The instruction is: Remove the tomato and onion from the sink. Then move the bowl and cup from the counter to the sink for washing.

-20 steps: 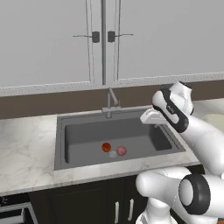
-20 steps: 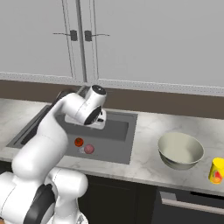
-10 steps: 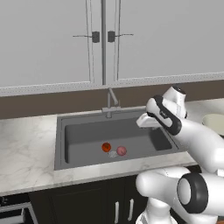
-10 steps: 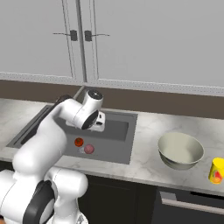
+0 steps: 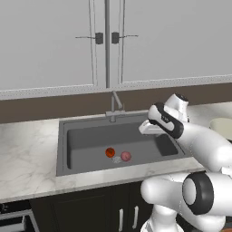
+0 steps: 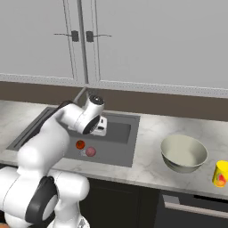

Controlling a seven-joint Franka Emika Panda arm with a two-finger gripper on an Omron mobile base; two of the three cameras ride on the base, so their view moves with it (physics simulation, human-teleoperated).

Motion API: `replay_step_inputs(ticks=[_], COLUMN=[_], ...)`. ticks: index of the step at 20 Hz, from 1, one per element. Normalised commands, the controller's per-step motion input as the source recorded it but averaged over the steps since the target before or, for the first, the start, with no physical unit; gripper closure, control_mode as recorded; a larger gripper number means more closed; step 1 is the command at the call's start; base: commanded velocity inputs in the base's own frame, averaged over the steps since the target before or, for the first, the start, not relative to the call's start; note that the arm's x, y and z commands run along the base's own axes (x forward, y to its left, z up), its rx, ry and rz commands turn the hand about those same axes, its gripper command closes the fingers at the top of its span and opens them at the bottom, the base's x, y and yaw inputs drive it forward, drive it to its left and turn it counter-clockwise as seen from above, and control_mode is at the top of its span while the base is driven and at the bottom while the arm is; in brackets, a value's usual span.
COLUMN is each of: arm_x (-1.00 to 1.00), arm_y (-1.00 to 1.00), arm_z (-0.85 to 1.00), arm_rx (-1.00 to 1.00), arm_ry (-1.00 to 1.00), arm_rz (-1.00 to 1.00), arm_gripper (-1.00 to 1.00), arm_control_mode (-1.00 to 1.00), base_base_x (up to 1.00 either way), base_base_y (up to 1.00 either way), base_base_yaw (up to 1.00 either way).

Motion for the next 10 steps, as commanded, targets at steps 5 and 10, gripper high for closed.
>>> replay_step_inputs(ticks=[5,10], arm_x=[0.10,0.10], arm_y=[0.04,0.00], arm_z=[-0.20,-0.19], arm_rx=[-0.03,-0.01], arm_ry=[-0.02,-0.01], arm_rz=[-0.03,-0.02], arm_gripper=[-1.00,-1.00], arm_control_mode=[-1.00,-1.00], base_base_x=[0.00,0.00], base_base_y=[0.00,0.00], base_base_yaw=[0.00,0.00])
